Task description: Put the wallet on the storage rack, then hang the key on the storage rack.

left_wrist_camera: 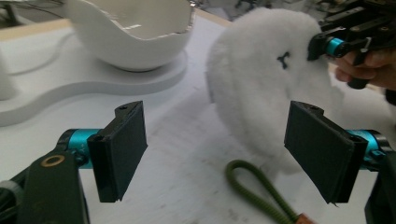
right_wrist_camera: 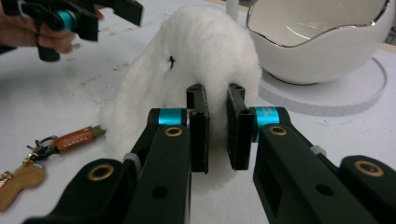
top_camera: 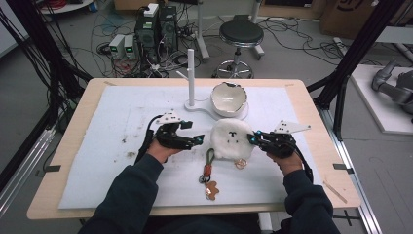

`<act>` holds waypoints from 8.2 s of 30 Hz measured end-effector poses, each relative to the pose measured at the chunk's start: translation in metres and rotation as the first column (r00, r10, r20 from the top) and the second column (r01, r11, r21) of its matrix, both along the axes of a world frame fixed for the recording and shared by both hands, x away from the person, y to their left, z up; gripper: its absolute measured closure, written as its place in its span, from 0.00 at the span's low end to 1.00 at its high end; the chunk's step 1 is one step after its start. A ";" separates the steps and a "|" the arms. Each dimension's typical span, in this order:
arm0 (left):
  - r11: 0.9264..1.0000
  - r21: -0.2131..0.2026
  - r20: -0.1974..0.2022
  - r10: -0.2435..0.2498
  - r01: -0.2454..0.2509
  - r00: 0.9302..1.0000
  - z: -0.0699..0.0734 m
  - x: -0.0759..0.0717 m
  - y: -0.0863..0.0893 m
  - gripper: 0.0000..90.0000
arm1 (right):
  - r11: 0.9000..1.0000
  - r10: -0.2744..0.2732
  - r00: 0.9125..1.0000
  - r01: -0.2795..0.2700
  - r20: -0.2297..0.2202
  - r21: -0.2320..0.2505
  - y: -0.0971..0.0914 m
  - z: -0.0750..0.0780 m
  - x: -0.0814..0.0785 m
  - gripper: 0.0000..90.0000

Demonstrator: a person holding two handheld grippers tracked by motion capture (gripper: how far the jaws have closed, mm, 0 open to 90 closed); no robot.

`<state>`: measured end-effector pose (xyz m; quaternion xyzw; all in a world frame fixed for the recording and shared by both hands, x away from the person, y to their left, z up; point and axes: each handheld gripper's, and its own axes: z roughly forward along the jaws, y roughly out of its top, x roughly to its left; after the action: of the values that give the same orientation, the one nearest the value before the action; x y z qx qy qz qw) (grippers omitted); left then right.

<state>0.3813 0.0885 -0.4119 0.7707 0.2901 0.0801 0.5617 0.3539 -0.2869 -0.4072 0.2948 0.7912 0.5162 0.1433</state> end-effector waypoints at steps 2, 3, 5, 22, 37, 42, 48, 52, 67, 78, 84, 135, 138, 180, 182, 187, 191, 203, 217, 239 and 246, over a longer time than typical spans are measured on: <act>0.999 0.010 -0.022 -0.037 0.037 0.999 -0.003 0.002 -0.012 0.23 | 1.000 0.006 1.000 -0.006 -0.001 0.003 0.001 0.000 0.000 0.91; 0.999 0.009 -0.030 -0.052 0.052 0.998 -0.005 0.002 -0.017 0.24 | 1.000 0.012 1.000 -0.012 0.001 0.010 0.002 0.001 0.000 0.91; 0.997 -0.003 -0.044 -0.076 0.076 0.996 -0.006 0.003 -0.024 0.24 | 1.000 0.024 1.000 -0.024 0.006 0.017 0.004 0.002 -0.001 0.91; 0.984 -0.116 0.046 -0.127 0.132 0.991 0.007 0.001 -0.013 0.84 | 0.993 0.020 0.994 -0.007 -0.112 0.114 0.010 -0.004 0.009 0.52; 0.995 -0.049 0.034 -0.086 0.088 0.996 0.004 0.001 -0.017 0.67 | 0.975 0.142 0.983 -0.119 -0.115 0.187 0.017 -0.006 0.011 0.81; 0.999 -0.016 0.027 -0.034 0.034 0.999 0.003 0.003 -0.012 0.59 | 0.983 0.112 0.990 -0.098 -0.086 0.157 0.014 -0.003 0.010 0.82; 0.997 -0.024 0.047 0.071 -0.070 0.996 0.013 0.001 0.021 0.52 | 0.992 0.032 0.999 -0.028 -0.029 0.120 0.007 0.008 0.006 0.84; 0.993 -0.024 0.072 0.116 -0.114 0.991 0.019 -0.004 0.043 0.50 | 0.997 0.002 1.000 -0.002 0.006 0.080 0.007 0.018 0.004 0.85; 0.950 0.013 0.083 0.310 -0.312 0.947 0.003 -0.021 0.121 0.45 | 0.997 -0.016 0.990 0.027 0.140 -0.077 0.028 0.076 0.028 0.85; 0.946 0.011 0.066 0.322 -0.323 0.944 -0.001 -0.018 0.125 0.45 | 0.987 -0.033 0.983 0.061 0.178 -0.151 0.042 0.117 0.060 0.85; 0.946 0.006 0.061 0.325 -0.325 0.944 -0.002 -0.017 0.126 0.45 | 0.983 -0.036 0.979 0.071 0.200 -0.172 0.053 0.134 0.074 0.85; 0.947 -0.003 0.035 0.320 -0.320 0.947 -0.005 -0.015 0.127 0.45 | 0.576 0.041 0.953 0.222 0.299 -0.787 0.114 0.090 0.126 0.86; 0.949 -0.003 0.034 0.315 -0.315 0.949 -0.005 -0.016 0.126 0.45 | 0.566 0.037 0.956 0.219 0.291 -0.795 0.119 0.086 0.130 0.86; 0.945 -0.063 0.055 0.325 -0.321 0.944 -0.004 -0.021 0.126 0.26 | 0.945 -0.312 0.948 0.316 0.063 -0.079 -0.040 0.033 0.037 0.28; 0.944 -0.057 0.057 0.327 -0.324 0.943 -0.005 -0.021 0.126 0.26 | 0.943 -0.317 0.946 0.322 0.063 -0.081 -0.042 0.027 0.032 0.28; 0.944 -0.045 0.059 0.328 -0.326 0.943 -0.005 -0.023 0.124 0.26 | 0.939 -0.329 0.943 0.332 0.051 -0.087 -0.044 0.016 0.026 0.28; 0.943 -0.044 0.062 0.331 -0.329 0.941 -0.005 -0.023 0.123 0.27 | 0.938 -0.331 0.942 0.335 0.059 -0.090 -0.043 0.017 0.023 0.28; 0.947 -0.011 0.031 0.320 -0.320 0.947 -0.008 -0.022 0.116 0.28 | 0.925 -0.357 0.932 0.362 0.060 -0.120 -0.046 0.011 0.020 0.28; 0.965 0.068 -0.017 0.256 -0.255 0.966 -0.011 -0.032 0.052 0.29 | 0.913 -0.380 0.923 0.384 0.057 -0.137 -0.054 0.004 0.016 0.29; 0.971 0.240 -0.136 0.046 -0.012 0.990 -0.036 -0.056 -0.047 0.43 | 0.915 -0.383 0.922 0.387 0.049 -0.112 -0.054 0.005 0.014 0.29; 0.939 0.344 -0.068 0.054 -0.027 0.996 -0.036 -0.059 -0.065 0.56 | 0.916 -0.382 0.923 0.386 0.048 -0.113 -0.054 0.005 0.015 0.29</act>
<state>0.3219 0.0231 -0.4481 0.8530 0.3087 0.1115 0.4059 0.3685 -0.3408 -0.4024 0.4286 0.7459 0.4329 0.2693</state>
